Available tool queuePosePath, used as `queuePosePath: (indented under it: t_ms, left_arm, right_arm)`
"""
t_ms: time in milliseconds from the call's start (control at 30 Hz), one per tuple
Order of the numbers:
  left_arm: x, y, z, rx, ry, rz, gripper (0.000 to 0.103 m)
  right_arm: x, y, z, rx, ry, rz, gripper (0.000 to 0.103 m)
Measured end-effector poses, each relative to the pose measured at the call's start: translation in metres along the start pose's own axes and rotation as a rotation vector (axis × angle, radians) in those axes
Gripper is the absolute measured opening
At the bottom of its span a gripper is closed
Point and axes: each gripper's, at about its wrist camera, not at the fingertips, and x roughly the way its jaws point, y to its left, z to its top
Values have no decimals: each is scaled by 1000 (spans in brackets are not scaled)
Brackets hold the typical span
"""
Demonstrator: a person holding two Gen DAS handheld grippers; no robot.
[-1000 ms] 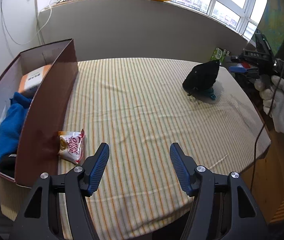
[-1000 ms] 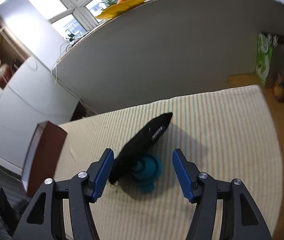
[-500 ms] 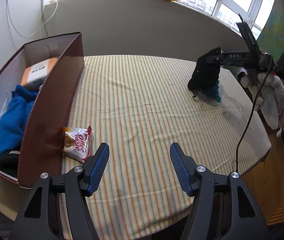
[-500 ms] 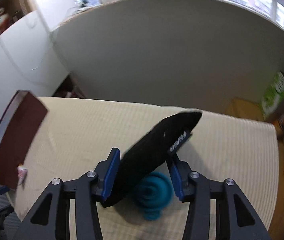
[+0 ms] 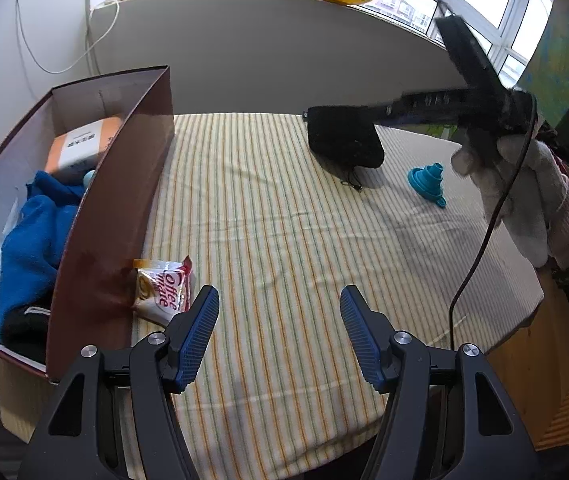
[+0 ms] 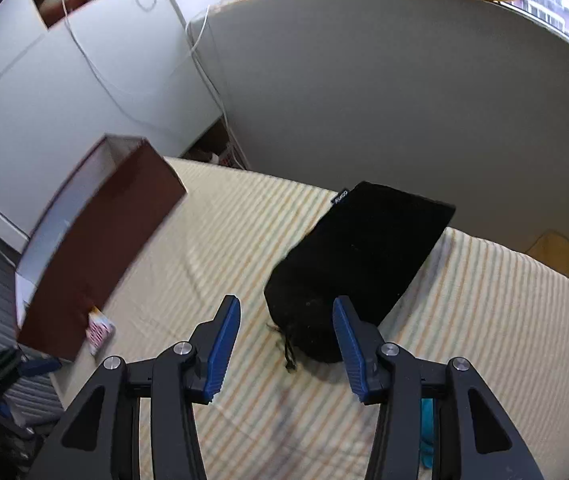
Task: Organize soft objects
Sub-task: 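Move both grippers to the black drawstring pouch beside the teal funnel, then close both grippers on the black pouch and lift it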
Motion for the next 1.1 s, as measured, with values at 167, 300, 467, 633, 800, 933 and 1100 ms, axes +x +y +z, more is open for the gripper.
queuePosePath:
  t_ms: [167, 300, 467, 633, 800, 933, 1100]
  left_arm:
    - [6, -1, 19, -22, -9, -21, 63]
    - [21, -10, 49, -43, -4, -87, 67]
    - [54, -24, 98, -35, 12, -86, 67]
    - [96, -34, 133, -88, 2, -134, 71]
    - [153, -38, 147, -139, 95, -176, 71]
    - [179, -39, 153, -123, 126, -124, 71]
    - [198, -40, 160, -92, 164, -124, 71]
  right_arm:
    - [1, -39, 16, 166, -24, 28, 44]
    - [8, -57, 12, 213, 3, 31, 49]
    - [12, -79, 6, 256, 29, 36, 50]
    - [18, -106, 5, 356, 36, 104, 52]
    - [26, -115, 8, 351, 57, 102, 53]
    - [37, -114, 10, 338, 92, 111, 53]
    - [54, -108, 11, 307, 139, 98, 53]
